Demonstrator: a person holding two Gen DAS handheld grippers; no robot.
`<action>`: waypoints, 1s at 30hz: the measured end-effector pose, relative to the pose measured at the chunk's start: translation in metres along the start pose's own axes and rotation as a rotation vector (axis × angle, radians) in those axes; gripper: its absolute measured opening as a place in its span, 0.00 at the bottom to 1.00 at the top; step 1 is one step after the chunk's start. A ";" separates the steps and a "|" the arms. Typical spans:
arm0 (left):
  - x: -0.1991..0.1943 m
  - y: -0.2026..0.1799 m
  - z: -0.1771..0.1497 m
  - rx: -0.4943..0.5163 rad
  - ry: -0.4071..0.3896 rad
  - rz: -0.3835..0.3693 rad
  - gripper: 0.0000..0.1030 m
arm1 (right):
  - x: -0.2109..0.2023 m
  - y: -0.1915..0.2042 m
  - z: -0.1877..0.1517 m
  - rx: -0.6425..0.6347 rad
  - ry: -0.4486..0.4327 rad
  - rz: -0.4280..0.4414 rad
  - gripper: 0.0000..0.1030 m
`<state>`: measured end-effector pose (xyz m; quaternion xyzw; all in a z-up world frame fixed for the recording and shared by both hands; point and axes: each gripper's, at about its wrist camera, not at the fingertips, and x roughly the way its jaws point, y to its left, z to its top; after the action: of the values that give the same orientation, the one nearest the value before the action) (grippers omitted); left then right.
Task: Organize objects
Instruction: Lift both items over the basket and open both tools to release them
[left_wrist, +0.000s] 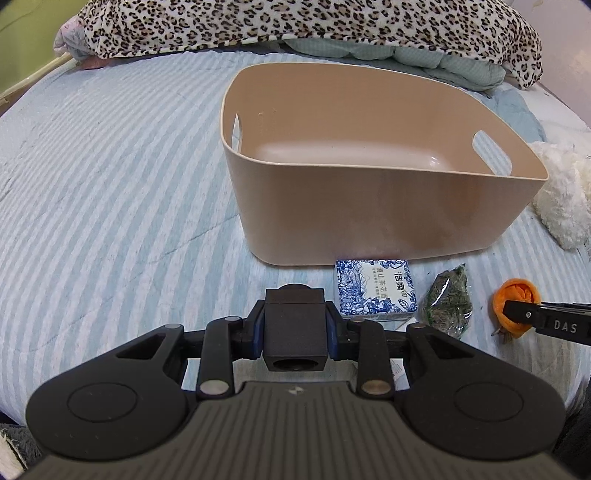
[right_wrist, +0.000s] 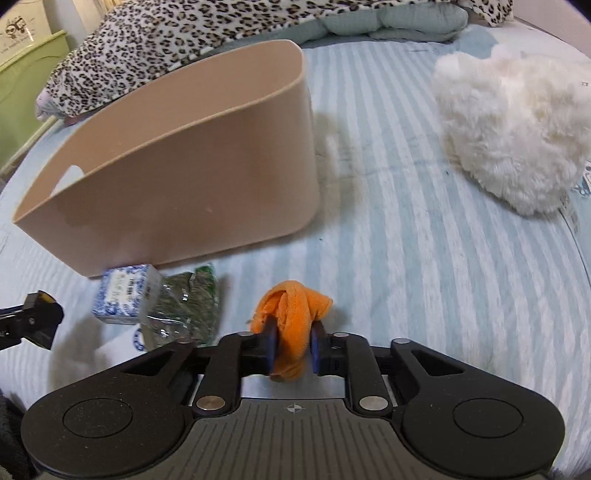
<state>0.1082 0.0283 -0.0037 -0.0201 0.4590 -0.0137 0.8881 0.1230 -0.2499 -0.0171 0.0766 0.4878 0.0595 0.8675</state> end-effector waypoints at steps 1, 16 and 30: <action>0.001 0.000 0.000 0.000 0.000 -0.001 0.32 | -0.001 0.000 -0.001 -0.002 -0.007 -0.004 0.40; -0.022 -0.002 0.006 0.012 -0.057 -0.025 0.32 | -0.041 0.011 0.005 -0.022 -0.133 0.040 0.05; -0.058 -0.032 0.070 0.095 -0.269 -0.016 0.32 | -0.096 0.040 0.075 -0.053 -0.359 0.127 0.05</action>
<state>0.1318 0.0007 0.0857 0.0164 0.3346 -0.0397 0.9414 0.1366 -0.2333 0.1096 0.0936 0.3175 0.1126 0.9369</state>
